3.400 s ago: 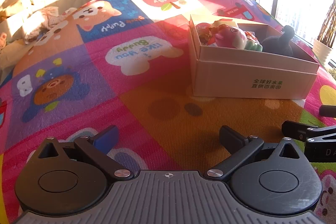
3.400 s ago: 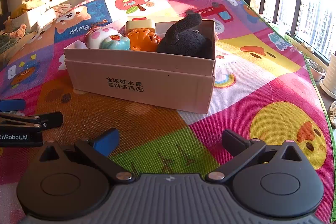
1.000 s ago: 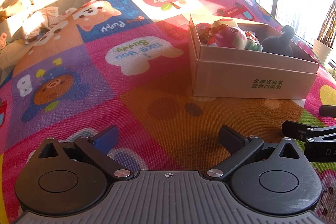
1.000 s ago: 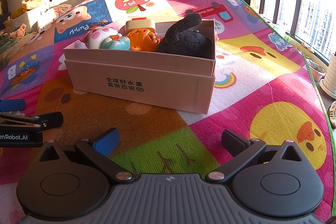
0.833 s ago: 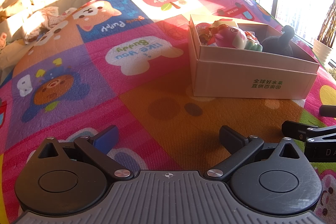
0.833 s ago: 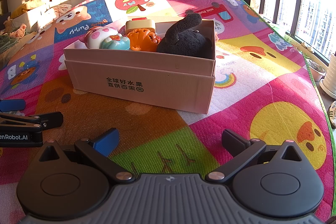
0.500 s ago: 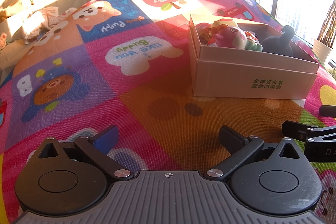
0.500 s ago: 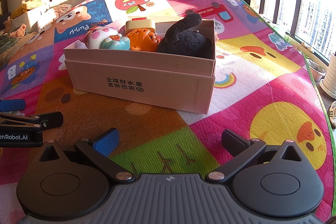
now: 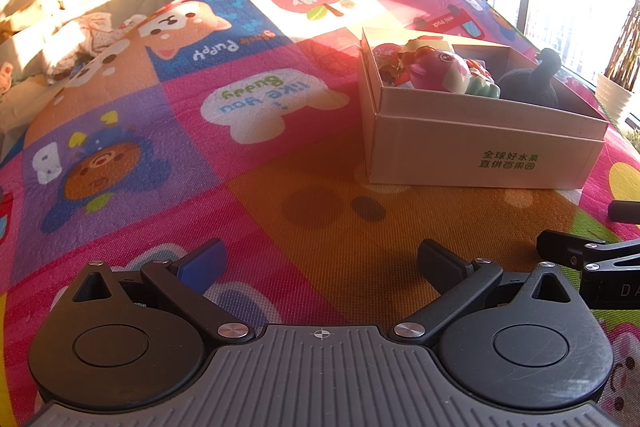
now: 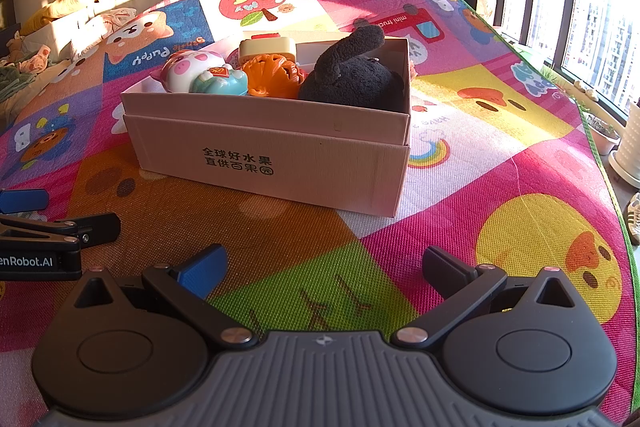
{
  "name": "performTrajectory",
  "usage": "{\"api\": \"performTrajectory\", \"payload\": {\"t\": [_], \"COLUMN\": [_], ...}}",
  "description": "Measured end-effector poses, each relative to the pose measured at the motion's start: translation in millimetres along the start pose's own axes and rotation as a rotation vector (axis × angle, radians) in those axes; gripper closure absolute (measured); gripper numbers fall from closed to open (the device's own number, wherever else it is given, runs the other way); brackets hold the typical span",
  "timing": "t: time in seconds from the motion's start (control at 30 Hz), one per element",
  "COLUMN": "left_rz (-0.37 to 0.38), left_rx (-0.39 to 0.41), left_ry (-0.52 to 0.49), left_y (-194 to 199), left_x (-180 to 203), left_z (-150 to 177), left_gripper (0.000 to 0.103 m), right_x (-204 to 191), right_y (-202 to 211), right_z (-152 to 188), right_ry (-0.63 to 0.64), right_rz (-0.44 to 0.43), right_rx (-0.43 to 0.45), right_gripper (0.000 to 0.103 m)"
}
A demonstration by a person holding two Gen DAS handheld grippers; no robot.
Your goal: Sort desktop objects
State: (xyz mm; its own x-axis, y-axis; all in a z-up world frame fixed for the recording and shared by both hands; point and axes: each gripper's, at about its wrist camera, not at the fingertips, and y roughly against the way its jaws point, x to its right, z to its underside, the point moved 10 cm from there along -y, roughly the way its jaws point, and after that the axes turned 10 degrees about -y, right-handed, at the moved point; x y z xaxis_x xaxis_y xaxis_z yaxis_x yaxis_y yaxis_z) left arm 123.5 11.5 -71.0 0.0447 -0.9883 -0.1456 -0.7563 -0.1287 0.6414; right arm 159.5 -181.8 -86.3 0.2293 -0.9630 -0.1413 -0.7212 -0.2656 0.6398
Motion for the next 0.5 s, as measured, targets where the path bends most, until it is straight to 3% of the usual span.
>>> {"api": "performTrajectory", "payload": {"t": [0.5], "left_rz": [-0.001], "left_rx": [0.0], "left_ry": [-0.001], "left_y": [-0.4], "left_x": [0.5], "left_z": [0.1], "left_gripper": [0.0], "right_x": [1.6], "right_y": [0.3], "right_z": [-0.3], "right_ry": [0.0], "right_rz": [0.0], "right_rx": [0.0], "right_gripper": [0.0]}}
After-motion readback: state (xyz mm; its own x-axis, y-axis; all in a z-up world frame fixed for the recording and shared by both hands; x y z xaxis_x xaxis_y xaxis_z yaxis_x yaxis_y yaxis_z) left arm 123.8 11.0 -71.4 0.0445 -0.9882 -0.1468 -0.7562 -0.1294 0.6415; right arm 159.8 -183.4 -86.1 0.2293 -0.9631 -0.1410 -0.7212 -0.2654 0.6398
